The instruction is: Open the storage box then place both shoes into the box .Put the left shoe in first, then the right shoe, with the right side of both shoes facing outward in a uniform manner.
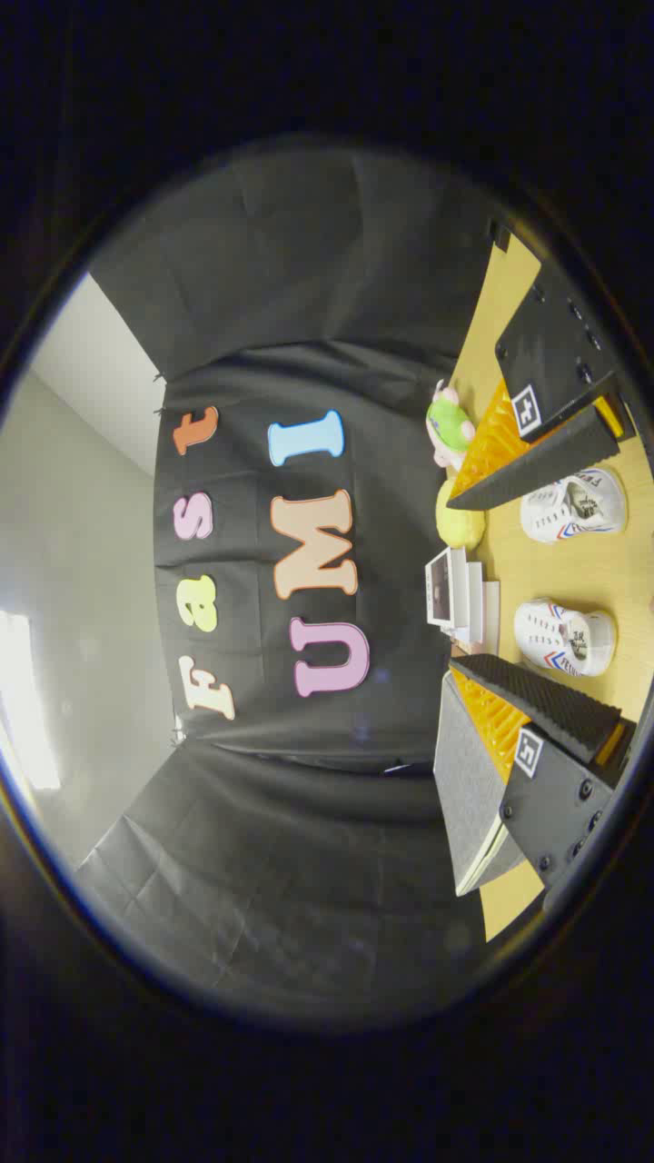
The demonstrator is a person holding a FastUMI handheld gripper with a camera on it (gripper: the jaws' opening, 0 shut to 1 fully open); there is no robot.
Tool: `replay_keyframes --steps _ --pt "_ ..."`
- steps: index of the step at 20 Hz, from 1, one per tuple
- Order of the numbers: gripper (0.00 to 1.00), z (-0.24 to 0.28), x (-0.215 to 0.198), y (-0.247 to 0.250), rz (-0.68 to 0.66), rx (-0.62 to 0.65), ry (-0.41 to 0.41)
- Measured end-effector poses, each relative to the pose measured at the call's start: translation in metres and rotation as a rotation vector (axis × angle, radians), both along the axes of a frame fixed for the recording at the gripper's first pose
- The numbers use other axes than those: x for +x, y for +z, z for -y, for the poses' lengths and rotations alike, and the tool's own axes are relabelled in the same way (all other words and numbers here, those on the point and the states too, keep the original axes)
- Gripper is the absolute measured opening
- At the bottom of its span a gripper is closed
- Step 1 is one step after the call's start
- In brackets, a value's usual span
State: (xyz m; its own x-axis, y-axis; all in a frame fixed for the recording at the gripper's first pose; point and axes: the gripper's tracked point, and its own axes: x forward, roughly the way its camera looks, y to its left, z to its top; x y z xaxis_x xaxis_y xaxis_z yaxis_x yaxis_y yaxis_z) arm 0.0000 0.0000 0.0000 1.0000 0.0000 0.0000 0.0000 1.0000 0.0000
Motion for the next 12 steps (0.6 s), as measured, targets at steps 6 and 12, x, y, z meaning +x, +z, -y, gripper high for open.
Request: replay_keyframes --steps 6,12 --pt "0.99 0.0048 -0.0021 -0.0010 0.000 0.016 -0.010" --pt "0.99 0.0029 -0.0038 0.0001 0.002 0.020 -0.005"
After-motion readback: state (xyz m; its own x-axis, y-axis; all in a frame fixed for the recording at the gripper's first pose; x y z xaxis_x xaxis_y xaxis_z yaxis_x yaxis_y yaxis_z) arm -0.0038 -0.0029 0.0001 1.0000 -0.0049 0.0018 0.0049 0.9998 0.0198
